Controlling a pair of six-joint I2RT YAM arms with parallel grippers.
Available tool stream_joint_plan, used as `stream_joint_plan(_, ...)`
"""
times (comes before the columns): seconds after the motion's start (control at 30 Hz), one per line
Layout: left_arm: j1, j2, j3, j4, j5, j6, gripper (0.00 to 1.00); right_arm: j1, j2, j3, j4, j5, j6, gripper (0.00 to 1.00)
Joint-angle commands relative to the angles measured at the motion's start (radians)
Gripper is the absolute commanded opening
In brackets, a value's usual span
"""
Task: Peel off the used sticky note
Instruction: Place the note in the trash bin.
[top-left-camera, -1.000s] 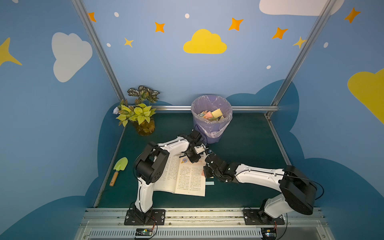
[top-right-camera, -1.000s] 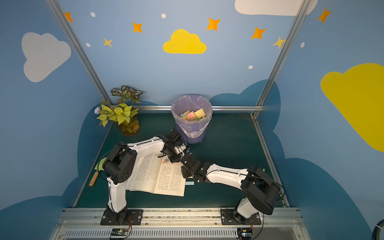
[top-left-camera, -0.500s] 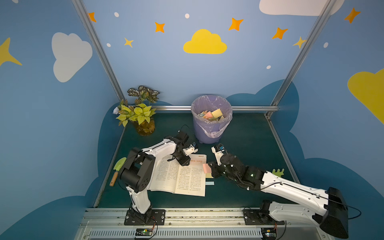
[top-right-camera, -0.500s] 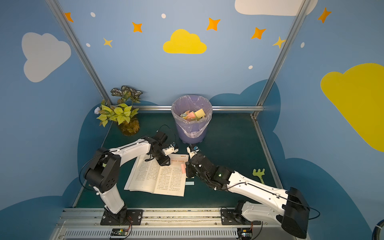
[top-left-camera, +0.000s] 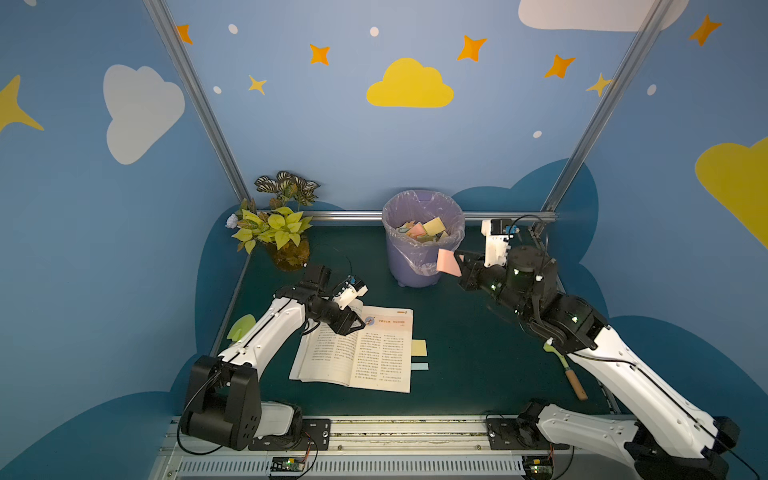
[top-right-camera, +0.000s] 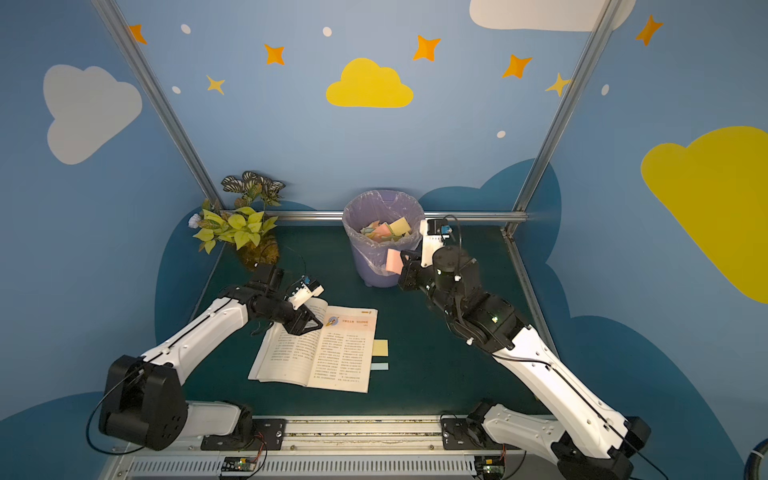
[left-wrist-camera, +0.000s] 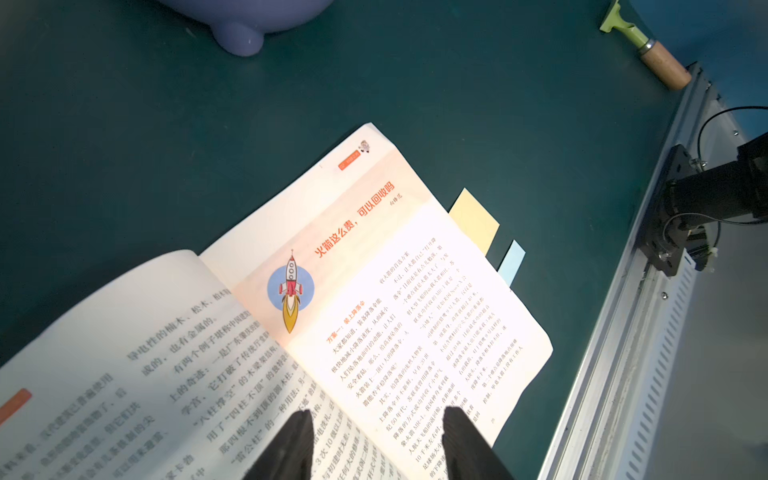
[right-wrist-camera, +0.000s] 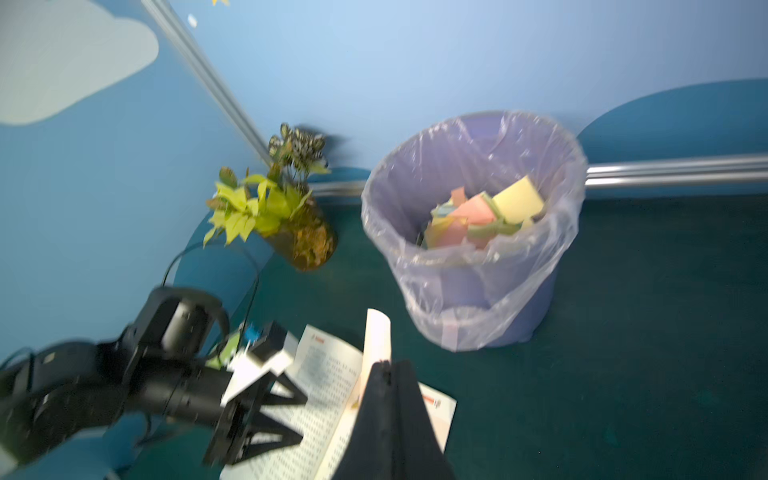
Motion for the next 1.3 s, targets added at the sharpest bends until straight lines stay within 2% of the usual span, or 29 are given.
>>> stream_joint_plan(0.0,0.027,-0.025,-0.026,0.038,0.075,-0.001,0.64,-0.068,0.129,0.123,-0.080,-0.066,-0.019,0.00)
stream_joint_plan(0.13,0.063,-0.042,-0.052,0.082,0.114,-0.014,0.77,-0.140,0.308,0.330,-0.127,-0.071,-0.030,0.00)
stream_joint_plan(0.4,0.087,-0.041,-0.103,0.153,0.144,-0.017,0.90,-0.199,0.602,0.615,-0.178,0.011,-0.091,0.00)
stream_joint_plan(0.67,0.092,-0.071,-0.130,0.176,0.149,-0.017,0.96,-0.198,0.831,0.853,-0.280,0.064,-0.132,0.00)
stream_joint_plan(0.93,0.093,-0.093,-0.149,0.187,0.161,-0.009,0.99,-0.176,0.959,0.988,-0.346,0.115,-0.171,0.00)
stream_joint_plan(0.97,0.094,-0.093,-0.152,0.186,0.164,-0.007,0.99,-0.173,0.966,0.998,-0.352,0.118,-0.177,0.08)
stream_joint_plan(1.03,0.094,-0.096,-0.153,0.187,0.167,-0.004,0.99,-0.162,0.973,1.007,-0.357,0.143,-0.190,0.38)
stream_joint_plan(1.07,0.095,-0.097,-0.154,0.186,0.167,-0.004,0.99,-0.155,0.973,1.008,-0.358,0.167,-0.198,0.49)
stream_joint_plan(1.2,0.095,-0.093,-0.153,0.188,0.164,-0.003,0.99,-0.132,0.955,1.008,-0.359,0.218,-0.229,0.75)
stream_joint_plan(1.27,0.095,-0.087,-0.149,0.187,0.158,-0.002,0.99,-0.123,0.934,1.008,-0.367,0.236,-0.239,0.84)
